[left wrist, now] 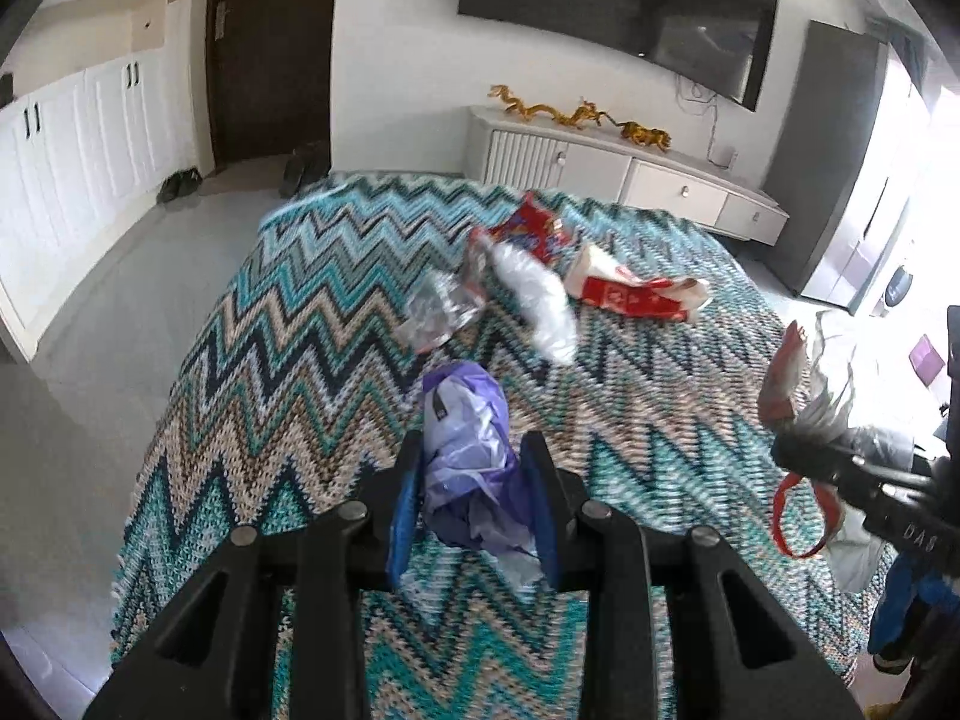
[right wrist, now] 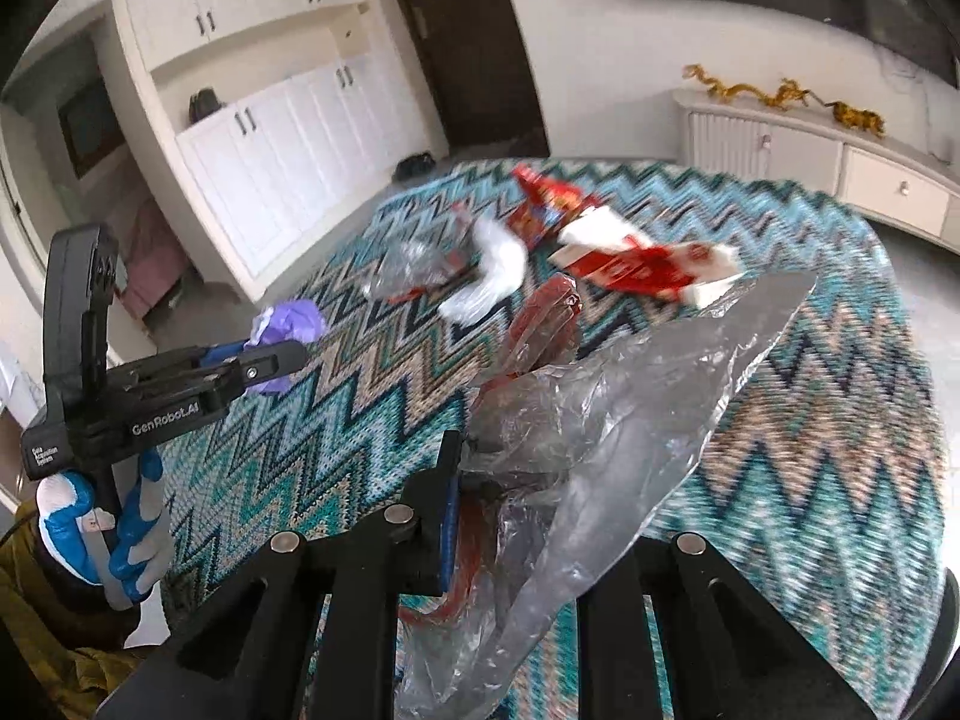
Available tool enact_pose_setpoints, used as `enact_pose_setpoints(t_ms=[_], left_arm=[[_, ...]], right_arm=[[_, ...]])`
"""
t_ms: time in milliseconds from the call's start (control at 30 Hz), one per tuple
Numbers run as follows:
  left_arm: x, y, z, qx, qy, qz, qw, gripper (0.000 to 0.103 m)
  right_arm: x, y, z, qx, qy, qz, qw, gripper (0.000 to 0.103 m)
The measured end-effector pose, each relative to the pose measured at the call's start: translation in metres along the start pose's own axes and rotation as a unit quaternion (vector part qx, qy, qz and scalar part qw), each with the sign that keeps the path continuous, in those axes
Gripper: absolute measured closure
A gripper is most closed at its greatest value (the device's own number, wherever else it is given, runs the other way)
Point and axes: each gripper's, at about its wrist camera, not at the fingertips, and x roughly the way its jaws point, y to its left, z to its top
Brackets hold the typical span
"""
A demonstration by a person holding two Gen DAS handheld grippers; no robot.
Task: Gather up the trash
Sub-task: 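Carry the purple plastic and clear bag to the bin and open both tools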
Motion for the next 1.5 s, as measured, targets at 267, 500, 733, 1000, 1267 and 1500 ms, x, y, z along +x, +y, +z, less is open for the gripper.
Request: enact_pose_setpoints(t_ms=[267,500,733,1000,1267,1500], left_arm=[[-0.019,-0.046,0.01,0.054,-0.02,-0.002,0.9983,0.073],[-0.025,-0.088,0.016,0.104,-0.025,-0.005,0.9942,0.073],[-0.027,-0.14,0.028,0.166,-0.032,-0.012,0.9855,0.072],[-0.011,-0.238,0.035,0.266,-0.031,-0.035,0.9627,0.072],[0.022,-0.358,0.022,0.352,0.001,-0.105,0.9302,0.072],[0.065,-0.463,0.007,0.363,0.068,-0.19,0.9097,0.07]], right_arm=[[-0.063,-0.035,-0.012,0.037,-0.055,-0.042,0.997,0.087],[-0.118,-0.075,-0.033,0.081,-0.101,-0.093,0.987,0.087],[-0.151,-0.114,-0.054,0.123,-0.133,-0.118,0.976,0.087],[-0.18,-0.177,-0.096,0.19,-0.157,-0.147,0.958,0.087],[-0.199,-0.254,-0.151,0.27,-0.151,-0.197,0.93,0.086],[-0.186,-0.318,-0.189,0.322,-0.102,-0.218,0.916,0.084]])
